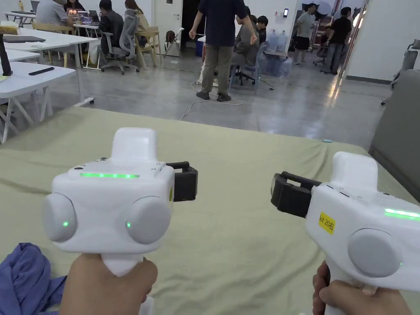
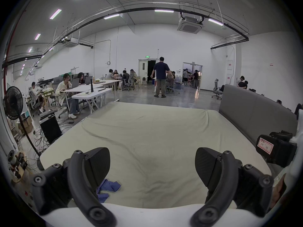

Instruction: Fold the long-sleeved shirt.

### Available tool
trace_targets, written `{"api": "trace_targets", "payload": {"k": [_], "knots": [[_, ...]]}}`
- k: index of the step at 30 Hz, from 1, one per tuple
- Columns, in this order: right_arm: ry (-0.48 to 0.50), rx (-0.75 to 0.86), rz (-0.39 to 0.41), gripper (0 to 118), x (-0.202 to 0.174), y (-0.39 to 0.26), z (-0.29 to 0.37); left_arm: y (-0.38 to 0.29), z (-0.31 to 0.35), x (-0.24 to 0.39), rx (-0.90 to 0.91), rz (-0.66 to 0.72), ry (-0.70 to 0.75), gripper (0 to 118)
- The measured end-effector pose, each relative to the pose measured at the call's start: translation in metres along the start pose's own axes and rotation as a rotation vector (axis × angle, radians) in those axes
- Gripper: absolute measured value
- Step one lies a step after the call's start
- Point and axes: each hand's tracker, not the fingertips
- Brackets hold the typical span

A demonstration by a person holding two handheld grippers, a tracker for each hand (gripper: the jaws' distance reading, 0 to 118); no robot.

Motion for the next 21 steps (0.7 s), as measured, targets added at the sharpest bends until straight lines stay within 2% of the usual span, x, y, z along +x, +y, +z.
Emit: {"api": "trace_targets", "payload": {"k": [21], "knots": [[-0.011, 0.005, 0.004, 106, 0.0028, -0.0002, 0.0003, 0.0038, 0.0025, 0.0018, 0.016, -0.016, -0.005, 104]]}}
